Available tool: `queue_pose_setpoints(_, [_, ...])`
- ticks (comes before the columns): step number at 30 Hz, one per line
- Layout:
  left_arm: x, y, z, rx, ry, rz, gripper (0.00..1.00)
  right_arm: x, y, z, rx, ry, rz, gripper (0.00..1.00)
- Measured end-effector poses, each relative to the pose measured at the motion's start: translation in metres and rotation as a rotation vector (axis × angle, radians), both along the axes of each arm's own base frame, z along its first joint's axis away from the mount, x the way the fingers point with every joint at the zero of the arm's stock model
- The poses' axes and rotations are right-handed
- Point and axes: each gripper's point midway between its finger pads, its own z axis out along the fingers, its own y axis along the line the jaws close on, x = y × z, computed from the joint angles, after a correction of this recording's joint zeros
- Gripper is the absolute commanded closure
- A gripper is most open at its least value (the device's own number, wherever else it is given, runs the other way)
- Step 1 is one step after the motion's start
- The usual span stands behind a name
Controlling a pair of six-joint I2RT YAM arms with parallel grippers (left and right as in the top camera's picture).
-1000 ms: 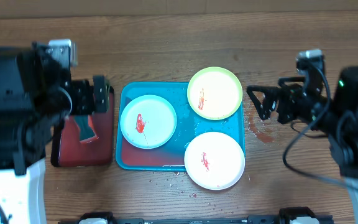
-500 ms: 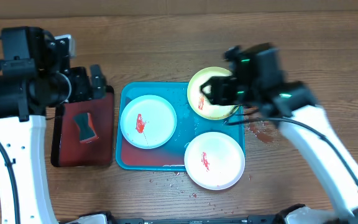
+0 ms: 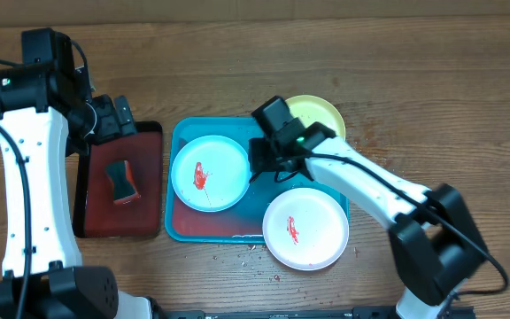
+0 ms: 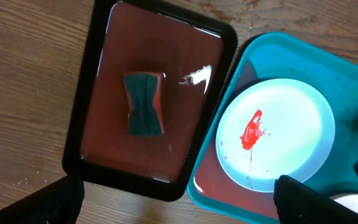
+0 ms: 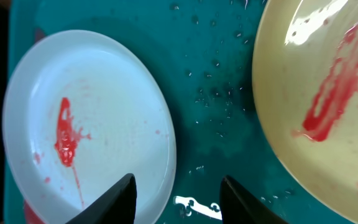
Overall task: Clean dirty plates on tray and stack at the side
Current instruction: 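Move left gripper to the sponge and right gripper to the white plate rim, then grasp the green-orange sponge with left gripper, pinch white plate rim with right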
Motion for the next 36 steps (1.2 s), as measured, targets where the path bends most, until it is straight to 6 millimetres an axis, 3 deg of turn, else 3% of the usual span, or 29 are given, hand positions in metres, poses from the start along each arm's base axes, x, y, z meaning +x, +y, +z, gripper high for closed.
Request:
queue_pose_setpoints(3, [0.003, 0.004, -0.007, 0.000, 0.017, 0.017, 0.04, -0.001, 0.009, -0.016, -0.012, 0.007, 0.011, 0.64])
queue_pose_setpoints(7, [0.006, 0.014, -0.012, 0.003, 0.024, 0.045, 0.08, -0.004, 0.019, -0.035, -0.026, 0.012, 0.036, 0.77])
queue_pose_setpoints(12, [0.006, 0.028, -0.012, 0.012, 0.015, 0.085, 0.18, -0.008, 0.025, -0.058, -0.054, 0.031, 0.053, 0.87])
queue_pose_setpoints(14, [0.006, 0.033, -0.012, 0.016, 0.012, 0.097, 0.27, -0.006, 0.026, -0.057, -0.055, 0.018, 0.052, 0.95])
queue_pose_setpoints(17, [0.005, 0.036, -0.015, 0.019, 0.025, 0.106, 0.46, -0.003, 0.026, -0.056, -0.051, 0.015, 0.036, 0.96])
queue_pose_setpoints(19, [0.004, 0.036, -0.021, 0.018, 0.052, 0.102, 0.51, -0.002, 0.027, -0.056, -0.050, 0.012, 0.032, 0.96])
queue_pose_setpoints(28, [-0.002, 0.042, -0.073, 0.029, 0.206, 0.104, 0.55, -0.002, 0.027, -0.055, -0.050, 0.012, 0.029, 0.96])
queue_pose_setpoints(32, [-0.013, 0.042, -0.107, 0.031, 0.258, 0.103, 0.57, -0.002, 0.027, -0.055, -0.050, 0.012, 0.029, 0.96])
queue_pose_setpoints(36, [-0.009, 0.043, -0.142, 0.042, 0.228, 0.089, 0.56, -0.002, 0.026, -0.055, -0.051, 0.013, 0.029, 0.96])
